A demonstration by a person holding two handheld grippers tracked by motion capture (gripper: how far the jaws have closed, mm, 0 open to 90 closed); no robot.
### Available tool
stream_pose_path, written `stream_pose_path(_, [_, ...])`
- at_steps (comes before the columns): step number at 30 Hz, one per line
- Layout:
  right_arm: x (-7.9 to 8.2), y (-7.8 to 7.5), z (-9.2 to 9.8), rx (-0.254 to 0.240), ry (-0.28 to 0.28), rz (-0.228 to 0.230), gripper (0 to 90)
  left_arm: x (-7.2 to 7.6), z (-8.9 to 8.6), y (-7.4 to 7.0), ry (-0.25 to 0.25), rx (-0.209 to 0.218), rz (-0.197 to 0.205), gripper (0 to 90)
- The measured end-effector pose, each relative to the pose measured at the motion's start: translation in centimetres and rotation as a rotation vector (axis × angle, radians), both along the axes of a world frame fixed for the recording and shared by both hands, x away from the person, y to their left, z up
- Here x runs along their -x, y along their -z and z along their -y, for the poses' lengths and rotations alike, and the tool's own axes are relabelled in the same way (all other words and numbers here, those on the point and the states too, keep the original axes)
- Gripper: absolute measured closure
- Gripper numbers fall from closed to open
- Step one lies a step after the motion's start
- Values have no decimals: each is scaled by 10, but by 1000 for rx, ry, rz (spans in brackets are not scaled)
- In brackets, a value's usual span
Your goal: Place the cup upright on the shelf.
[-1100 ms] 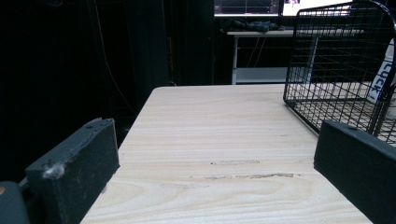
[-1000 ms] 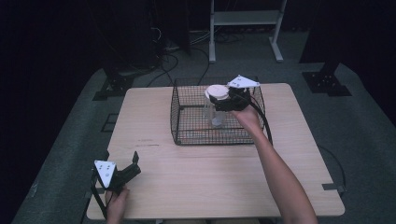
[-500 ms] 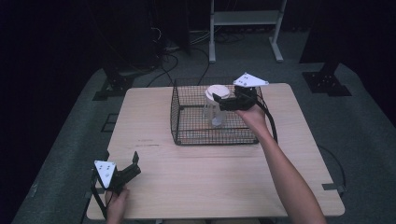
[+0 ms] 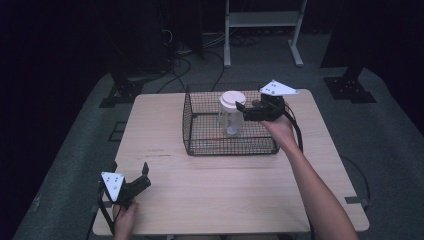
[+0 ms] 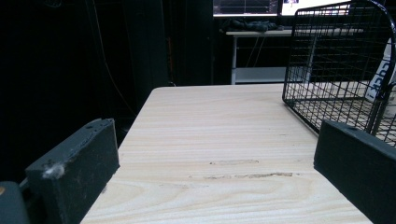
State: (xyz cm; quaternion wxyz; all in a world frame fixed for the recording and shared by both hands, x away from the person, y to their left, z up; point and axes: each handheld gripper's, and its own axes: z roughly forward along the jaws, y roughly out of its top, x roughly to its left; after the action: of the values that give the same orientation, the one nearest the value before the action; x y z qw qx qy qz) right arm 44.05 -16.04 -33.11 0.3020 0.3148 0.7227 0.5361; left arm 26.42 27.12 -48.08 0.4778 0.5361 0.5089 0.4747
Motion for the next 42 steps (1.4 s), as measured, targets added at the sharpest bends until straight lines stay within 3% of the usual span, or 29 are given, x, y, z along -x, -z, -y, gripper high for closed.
stream_pose_path(22, [28,-8,27,15,2,18,16,0,0,0,4,-7,0,0])
stream_pose_path(42, [46,3,56,6,14,0,16,0,1,0,2,-10,0,0])
